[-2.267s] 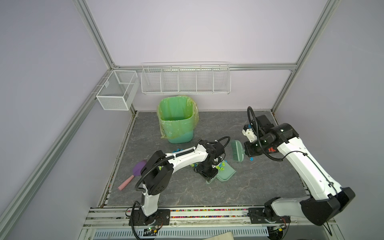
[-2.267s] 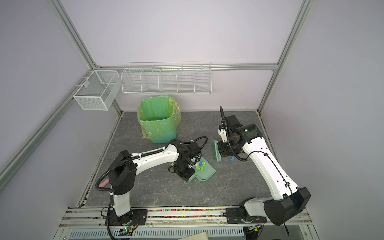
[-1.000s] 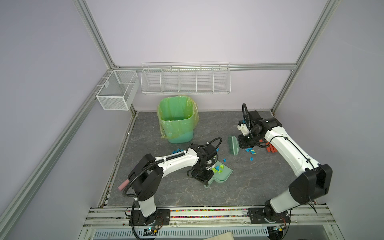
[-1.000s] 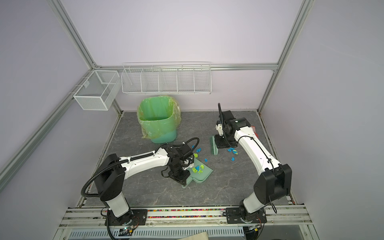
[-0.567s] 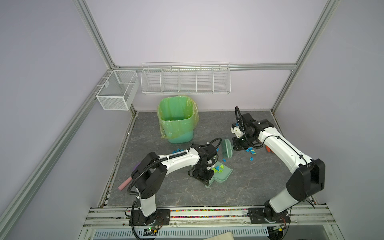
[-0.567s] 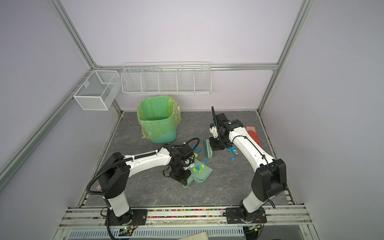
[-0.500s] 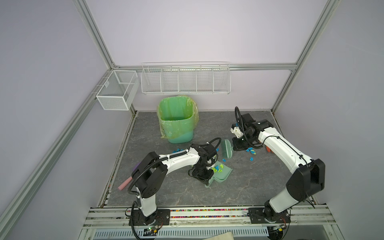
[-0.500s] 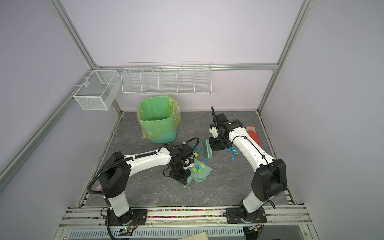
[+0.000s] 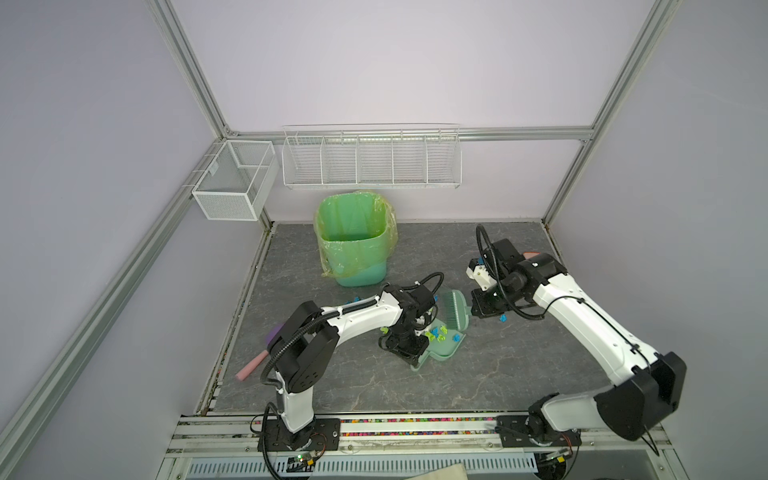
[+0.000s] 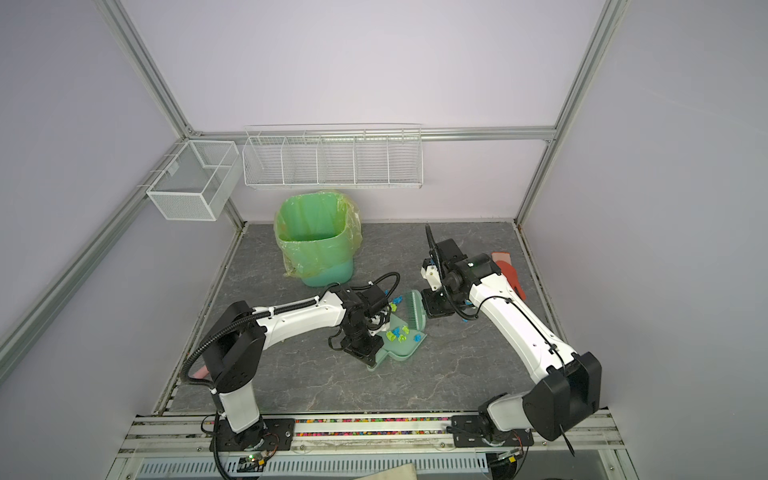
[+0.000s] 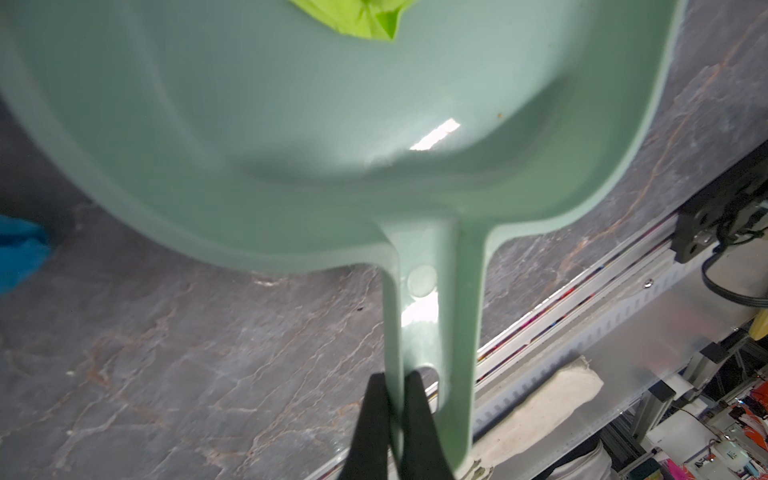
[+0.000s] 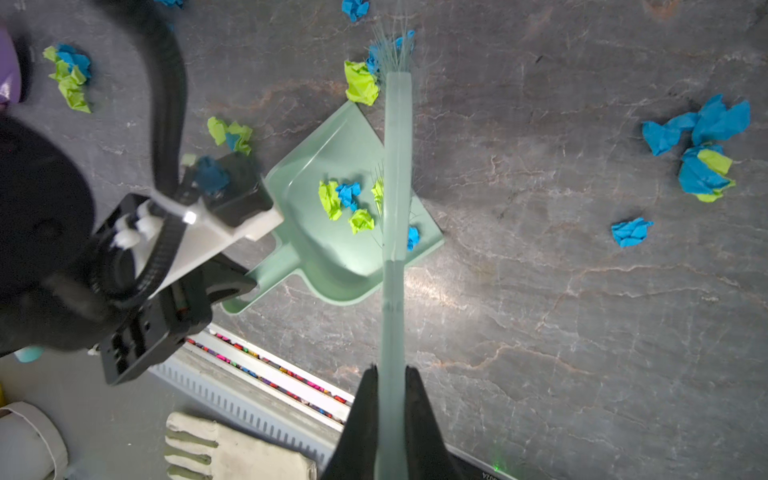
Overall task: Sweep away the paper scraps from the table
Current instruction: 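Lift the scrap-filled dustpan with the left gripper and carry it toward the wastebasket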
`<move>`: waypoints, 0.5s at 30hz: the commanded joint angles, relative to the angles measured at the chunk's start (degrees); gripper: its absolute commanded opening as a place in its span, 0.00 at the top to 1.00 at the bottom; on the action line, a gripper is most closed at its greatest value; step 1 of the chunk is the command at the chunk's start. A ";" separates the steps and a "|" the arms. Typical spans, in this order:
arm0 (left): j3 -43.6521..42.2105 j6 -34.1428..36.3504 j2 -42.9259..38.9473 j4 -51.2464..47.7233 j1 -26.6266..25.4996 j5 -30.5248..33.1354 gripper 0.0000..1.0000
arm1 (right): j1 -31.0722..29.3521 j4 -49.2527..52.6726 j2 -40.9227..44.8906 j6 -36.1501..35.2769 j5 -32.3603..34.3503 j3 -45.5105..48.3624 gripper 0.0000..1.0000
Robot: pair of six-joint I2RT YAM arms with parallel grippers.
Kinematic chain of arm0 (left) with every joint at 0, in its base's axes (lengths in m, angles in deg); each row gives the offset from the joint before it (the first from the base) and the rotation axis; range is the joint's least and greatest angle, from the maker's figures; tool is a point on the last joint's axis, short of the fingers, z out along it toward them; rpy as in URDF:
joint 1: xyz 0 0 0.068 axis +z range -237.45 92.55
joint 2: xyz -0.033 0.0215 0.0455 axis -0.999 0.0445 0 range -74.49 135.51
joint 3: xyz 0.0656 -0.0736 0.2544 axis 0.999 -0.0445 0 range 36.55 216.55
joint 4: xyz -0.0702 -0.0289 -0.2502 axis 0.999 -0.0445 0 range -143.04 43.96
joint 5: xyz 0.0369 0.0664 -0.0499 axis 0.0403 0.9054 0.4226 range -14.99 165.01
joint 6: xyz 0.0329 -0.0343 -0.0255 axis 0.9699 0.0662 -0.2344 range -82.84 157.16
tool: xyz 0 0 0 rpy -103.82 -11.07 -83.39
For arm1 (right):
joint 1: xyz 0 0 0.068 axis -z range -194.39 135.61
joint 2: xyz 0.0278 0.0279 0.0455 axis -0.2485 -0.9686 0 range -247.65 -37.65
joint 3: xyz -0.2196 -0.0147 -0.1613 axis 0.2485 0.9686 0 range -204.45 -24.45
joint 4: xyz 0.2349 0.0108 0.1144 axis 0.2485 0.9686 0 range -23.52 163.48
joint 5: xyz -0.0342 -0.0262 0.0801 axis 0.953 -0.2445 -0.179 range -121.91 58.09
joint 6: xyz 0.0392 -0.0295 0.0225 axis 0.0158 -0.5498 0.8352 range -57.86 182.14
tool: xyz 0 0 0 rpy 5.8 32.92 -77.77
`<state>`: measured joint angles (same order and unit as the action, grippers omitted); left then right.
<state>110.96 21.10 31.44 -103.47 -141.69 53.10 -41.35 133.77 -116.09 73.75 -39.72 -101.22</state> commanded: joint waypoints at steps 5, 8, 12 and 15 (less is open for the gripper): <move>1.65 0.67 1.20 -0.89 0.47 0.43 1.00 | -0.46 2.71 6.64 2.91 3.05 -0.25 0.93; 2.02 0.60 0.20 -0.88 0.47 0.55 1.00 | -0.35 2.47 7.07 3.19 4.84 -0.37 0.93; 3.65 1.05 -0.29 -2.29 -0.37 3.22 1.00 | 0.76 -0.10 7.30 3.39 6.03 0.08 0.93; 4.45 0.64 -0.97 -2.90 -0.78 4.25 1.00 | 5.40 -6.61 8.47 4.69 -0.80 2.07 0.93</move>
<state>113.49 21.34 31.90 -104.60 -141.97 55.31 -39.08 132.96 -108.98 76.79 -36.95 -100.59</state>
